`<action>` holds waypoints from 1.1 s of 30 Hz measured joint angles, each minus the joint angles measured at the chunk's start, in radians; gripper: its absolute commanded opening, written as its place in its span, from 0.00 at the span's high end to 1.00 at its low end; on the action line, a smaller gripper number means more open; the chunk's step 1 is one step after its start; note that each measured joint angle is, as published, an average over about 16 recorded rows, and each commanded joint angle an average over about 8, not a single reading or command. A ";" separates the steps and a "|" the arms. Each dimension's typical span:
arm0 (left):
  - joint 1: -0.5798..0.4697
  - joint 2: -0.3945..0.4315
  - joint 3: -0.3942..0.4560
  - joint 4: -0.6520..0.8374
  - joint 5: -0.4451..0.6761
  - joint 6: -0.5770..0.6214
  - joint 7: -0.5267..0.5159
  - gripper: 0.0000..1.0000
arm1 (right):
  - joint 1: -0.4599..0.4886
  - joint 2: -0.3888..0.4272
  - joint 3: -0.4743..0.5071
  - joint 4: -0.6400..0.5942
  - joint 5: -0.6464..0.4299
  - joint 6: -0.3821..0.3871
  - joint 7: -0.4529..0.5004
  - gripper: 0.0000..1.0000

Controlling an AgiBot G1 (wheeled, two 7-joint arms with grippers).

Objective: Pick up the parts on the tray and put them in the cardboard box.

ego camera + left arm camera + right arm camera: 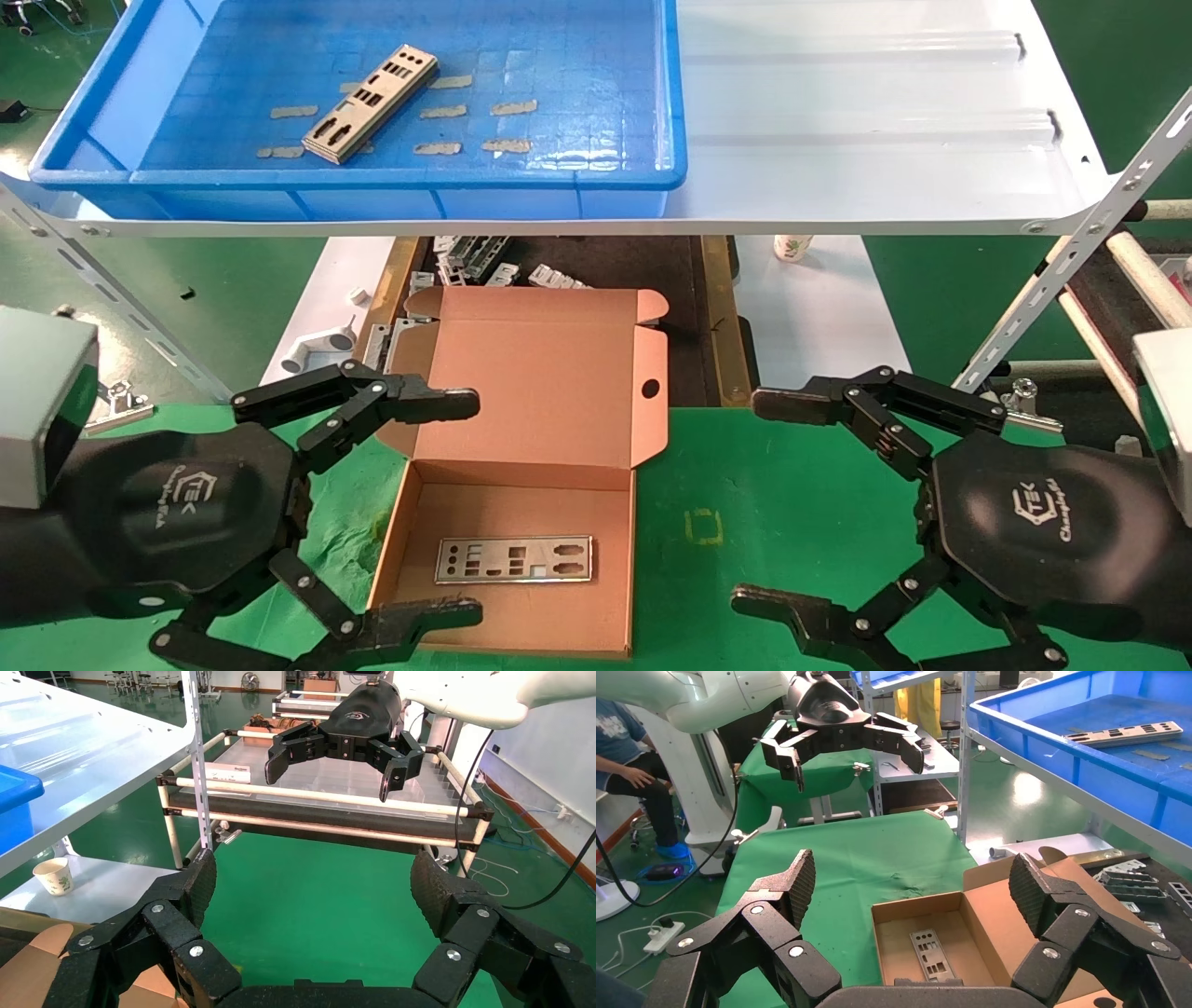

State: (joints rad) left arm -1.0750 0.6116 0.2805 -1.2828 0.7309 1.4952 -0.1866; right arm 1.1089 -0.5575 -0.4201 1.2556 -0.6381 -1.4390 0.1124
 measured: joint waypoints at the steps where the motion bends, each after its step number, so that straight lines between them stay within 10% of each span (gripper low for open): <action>1: 0.000 0.000 0.000 0.000 0.000 0.000 0.000 0.00 | 0.000 0.000 0.000 0.000 0.000 0.000 0.000 0.00; 14: 0.000 0.000 0.000 0.000 0.000 0.000 0.000 0.00 | 0.000 0.000 0.000 0.000 0.000 0.000 0.000 0.00; 23: -0.003 0.007 0.000 0.009 0.000 -0.013 -0.004 0.00 | 0.000 0.000 0.000 0.000 0.000 0.000 0.000 0.93; 33: -0.093 0.079 0.009 0.095 0.050 -0.120 -0.009 0.00 | 0.000 0.000 0.000 0.000 0.000 0.000 0.000 1.00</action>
State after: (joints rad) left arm -1.1683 0.6908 0.2896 -1.1882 0.7810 1.3748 -0.1954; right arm 1.1089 -0.5575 -0.4201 1.2555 -0.6381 -1.4390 0.1123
